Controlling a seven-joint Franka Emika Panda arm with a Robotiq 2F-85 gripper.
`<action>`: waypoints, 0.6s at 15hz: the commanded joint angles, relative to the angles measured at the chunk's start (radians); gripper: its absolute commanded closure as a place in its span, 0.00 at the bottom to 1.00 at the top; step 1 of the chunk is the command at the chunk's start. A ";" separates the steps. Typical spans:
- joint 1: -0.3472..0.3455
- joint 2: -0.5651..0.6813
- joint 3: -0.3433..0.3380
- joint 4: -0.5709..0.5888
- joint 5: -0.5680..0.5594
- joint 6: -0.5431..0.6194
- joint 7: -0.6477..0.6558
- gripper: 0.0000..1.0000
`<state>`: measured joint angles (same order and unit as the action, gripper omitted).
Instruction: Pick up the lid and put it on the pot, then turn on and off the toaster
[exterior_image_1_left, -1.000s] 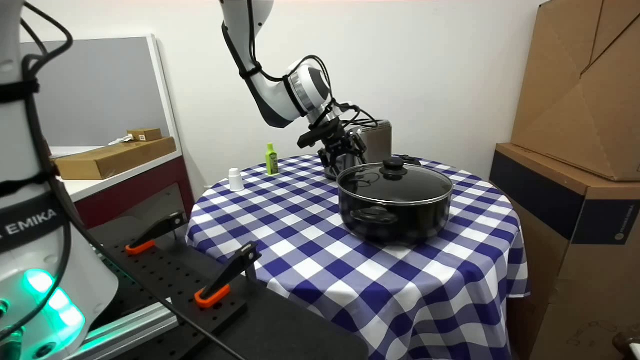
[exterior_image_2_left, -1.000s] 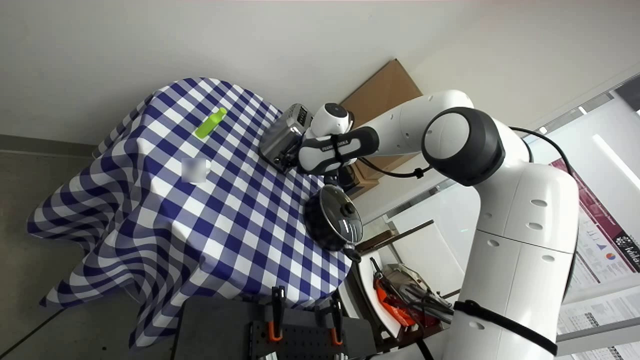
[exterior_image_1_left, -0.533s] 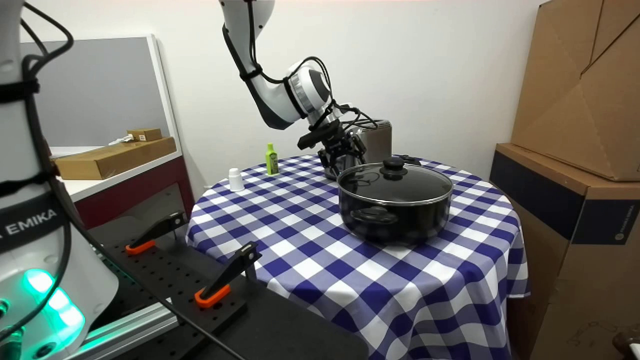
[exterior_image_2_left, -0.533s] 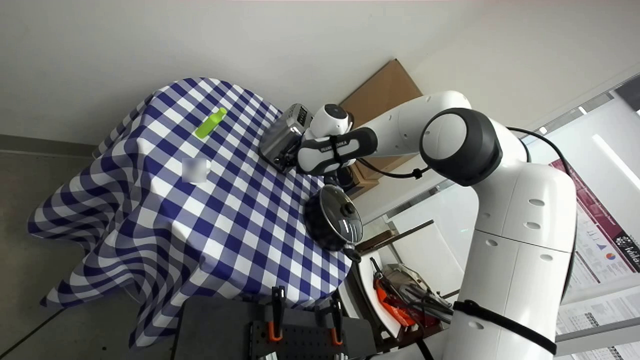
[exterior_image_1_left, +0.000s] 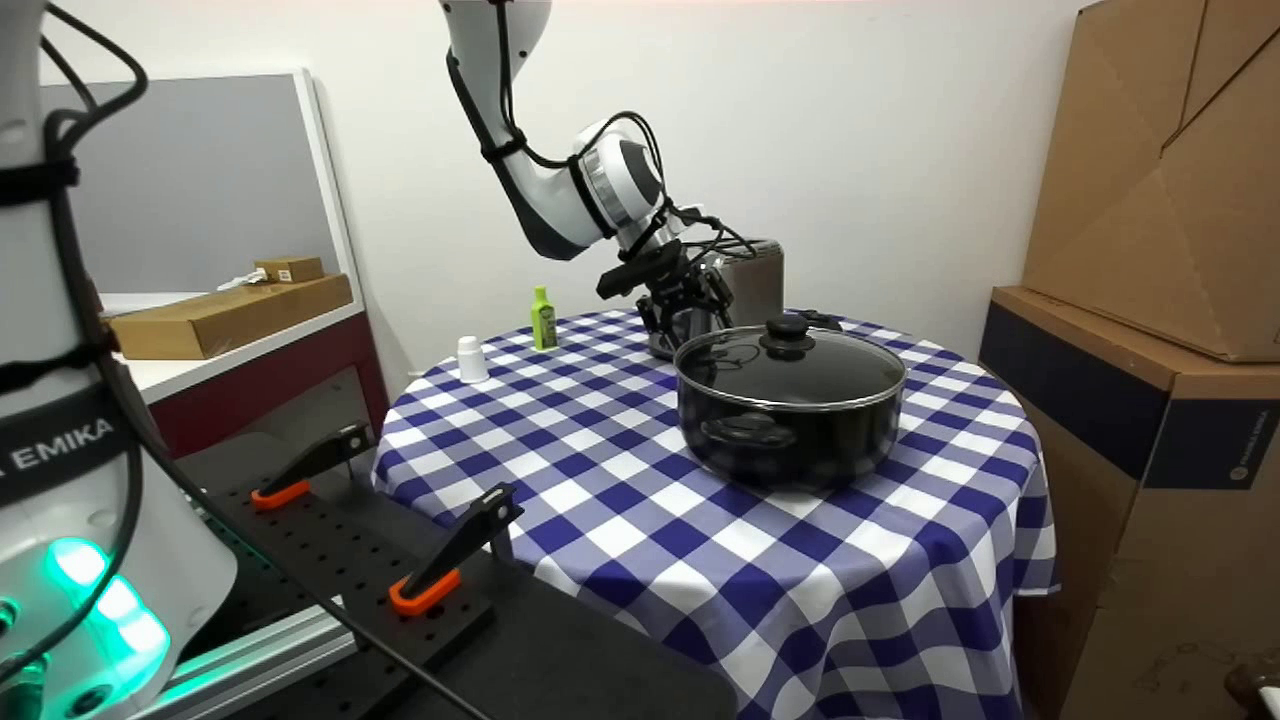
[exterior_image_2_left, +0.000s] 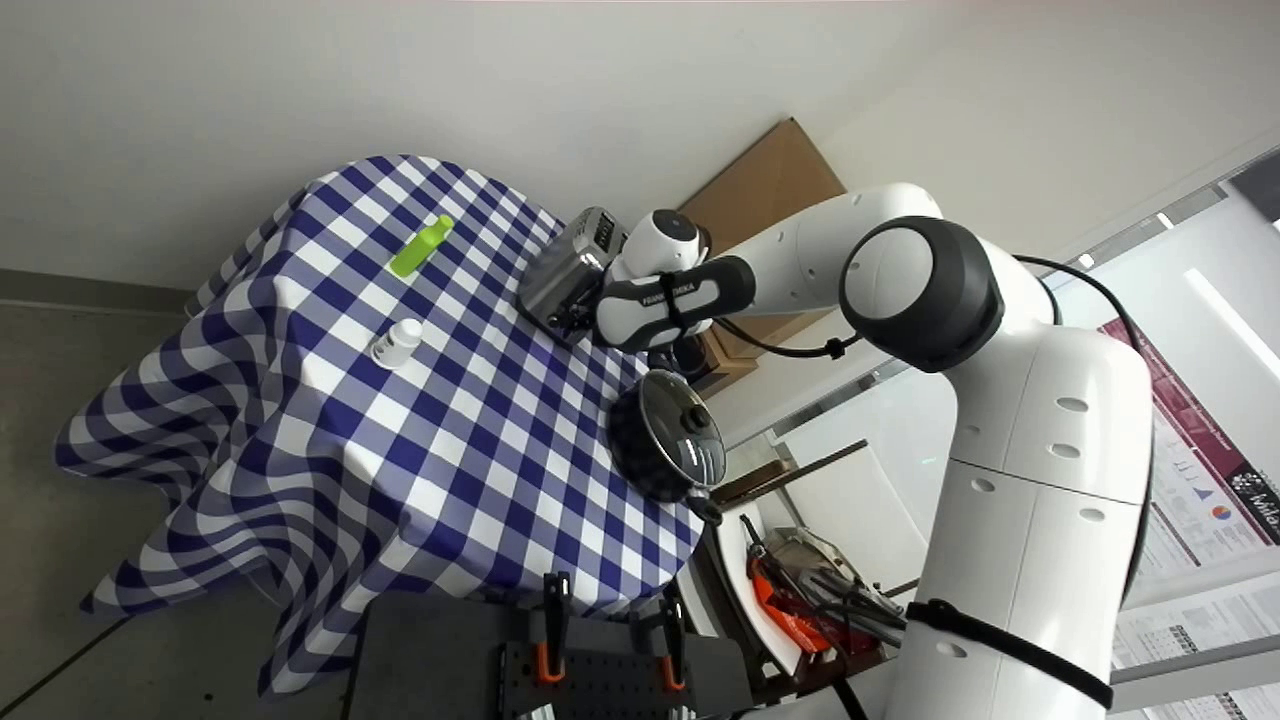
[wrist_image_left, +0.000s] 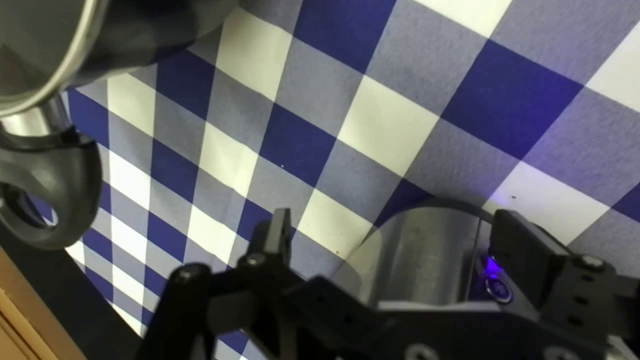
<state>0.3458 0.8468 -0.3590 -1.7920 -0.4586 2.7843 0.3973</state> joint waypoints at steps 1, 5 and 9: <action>0.000 0.013 -0.008 0.003 0.026 0.054 0.004 0.00; -0.003 0.018 -0.011 -0.002 0.037 0.080 0.002 0.00; 0.007 0.013 -0.023 -0.015 0.047 0.123 0.004 0.00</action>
<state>0.3401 0.8506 -0.3620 -1.8071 -0.4391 2.8420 0.3973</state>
